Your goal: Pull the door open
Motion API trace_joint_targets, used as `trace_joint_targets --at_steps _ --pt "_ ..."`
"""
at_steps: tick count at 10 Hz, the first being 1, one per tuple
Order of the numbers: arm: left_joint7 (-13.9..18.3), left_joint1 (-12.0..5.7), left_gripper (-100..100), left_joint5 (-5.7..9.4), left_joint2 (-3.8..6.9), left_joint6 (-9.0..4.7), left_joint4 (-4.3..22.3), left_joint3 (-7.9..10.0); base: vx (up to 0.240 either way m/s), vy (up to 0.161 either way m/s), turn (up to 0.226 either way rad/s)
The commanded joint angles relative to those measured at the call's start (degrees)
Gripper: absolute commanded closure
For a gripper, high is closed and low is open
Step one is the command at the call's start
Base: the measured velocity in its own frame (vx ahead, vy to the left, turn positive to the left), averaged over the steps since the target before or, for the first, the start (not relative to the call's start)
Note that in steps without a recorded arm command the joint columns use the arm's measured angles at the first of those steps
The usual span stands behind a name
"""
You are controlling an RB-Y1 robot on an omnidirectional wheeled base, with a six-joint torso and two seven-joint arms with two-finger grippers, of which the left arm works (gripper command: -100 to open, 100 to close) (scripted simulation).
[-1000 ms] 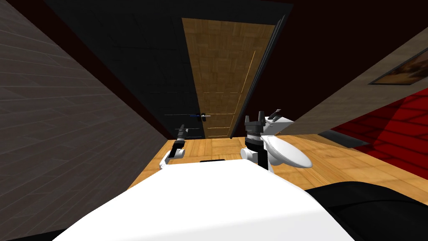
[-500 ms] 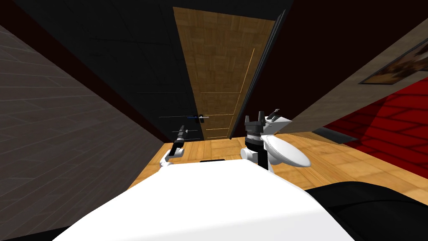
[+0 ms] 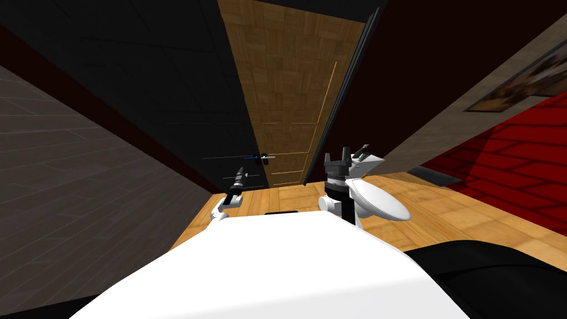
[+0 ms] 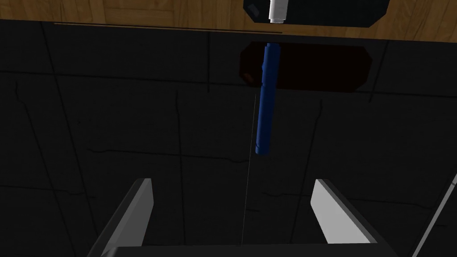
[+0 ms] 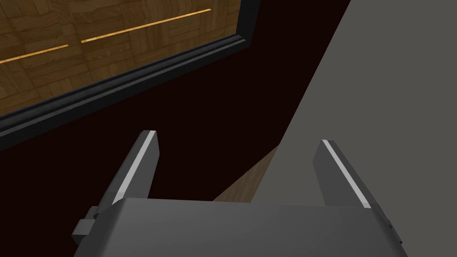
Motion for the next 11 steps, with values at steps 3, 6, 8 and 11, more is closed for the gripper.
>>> trace_joint_targets --at_steps 3,6,8,11 --pt "1.0 -2.01 -100 0.46 1.28 1.1 4.4 0.42 0.125 0.023 -0.083" --pt "1.6 -3.37 -100 0.76 2.11 1.72 7.4 0.69 0.111 0.029 -0.056" --pt "2.0 -4.2 -100 0.94 2.61 2.11 9.3 0.85 0.094 0.024 -0.045" --pt "2.4 -3.5 -100 1.52 4.11 1.94 10.6 2.49 0.081 0.032 -0.033"
